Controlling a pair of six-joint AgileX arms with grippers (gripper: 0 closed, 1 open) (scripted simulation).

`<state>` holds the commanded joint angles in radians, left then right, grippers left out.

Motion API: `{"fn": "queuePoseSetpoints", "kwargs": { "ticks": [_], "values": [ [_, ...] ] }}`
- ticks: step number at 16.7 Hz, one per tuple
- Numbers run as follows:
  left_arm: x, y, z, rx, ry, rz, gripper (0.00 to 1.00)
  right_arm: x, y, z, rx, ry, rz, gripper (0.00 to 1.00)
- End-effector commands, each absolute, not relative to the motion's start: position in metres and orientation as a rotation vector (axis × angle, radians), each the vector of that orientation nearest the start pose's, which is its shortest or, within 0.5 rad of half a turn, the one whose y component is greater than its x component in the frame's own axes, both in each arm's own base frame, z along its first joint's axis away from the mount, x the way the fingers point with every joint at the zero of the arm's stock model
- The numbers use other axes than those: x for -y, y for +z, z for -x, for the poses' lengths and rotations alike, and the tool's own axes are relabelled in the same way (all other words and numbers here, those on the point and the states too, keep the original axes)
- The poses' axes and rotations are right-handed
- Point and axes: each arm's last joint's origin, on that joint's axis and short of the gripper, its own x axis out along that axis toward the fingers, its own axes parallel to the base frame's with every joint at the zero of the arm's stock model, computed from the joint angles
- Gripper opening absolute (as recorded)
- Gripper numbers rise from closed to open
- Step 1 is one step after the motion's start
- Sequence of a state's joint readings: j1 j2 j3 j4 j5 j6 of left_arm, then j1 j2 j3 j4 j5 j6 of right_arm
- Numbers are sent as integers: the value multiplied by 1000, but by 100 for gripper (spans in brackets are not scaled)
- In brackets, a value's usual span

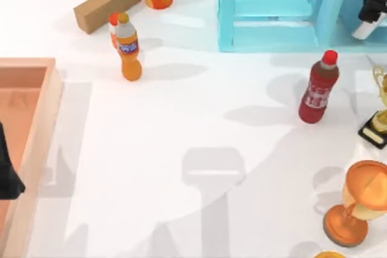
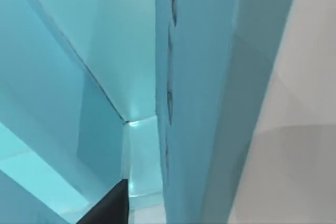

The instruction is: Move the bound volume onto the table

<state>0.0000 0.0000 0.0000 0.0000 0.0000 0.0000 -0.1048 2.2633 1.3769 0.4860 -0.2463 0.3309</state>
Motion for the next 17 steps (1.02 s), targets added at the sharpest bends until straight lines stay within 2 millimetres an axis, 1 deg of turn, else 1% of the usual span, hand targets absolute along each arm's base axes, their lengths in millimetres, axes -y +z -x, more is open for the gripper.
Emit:
{"fn": "queuePoseSetpoints", "kwargs": {
  "ticks": [4, 17],
  "values": [
    [1, 160, -106, 0, 0, 0, 100, 38, 112, -485, -421, 96, -385, 100],
    [1, 160, -106, 0, 0, 0, 100, 38, 112, -485, -421, 96, -385, 2]
  ]
}}
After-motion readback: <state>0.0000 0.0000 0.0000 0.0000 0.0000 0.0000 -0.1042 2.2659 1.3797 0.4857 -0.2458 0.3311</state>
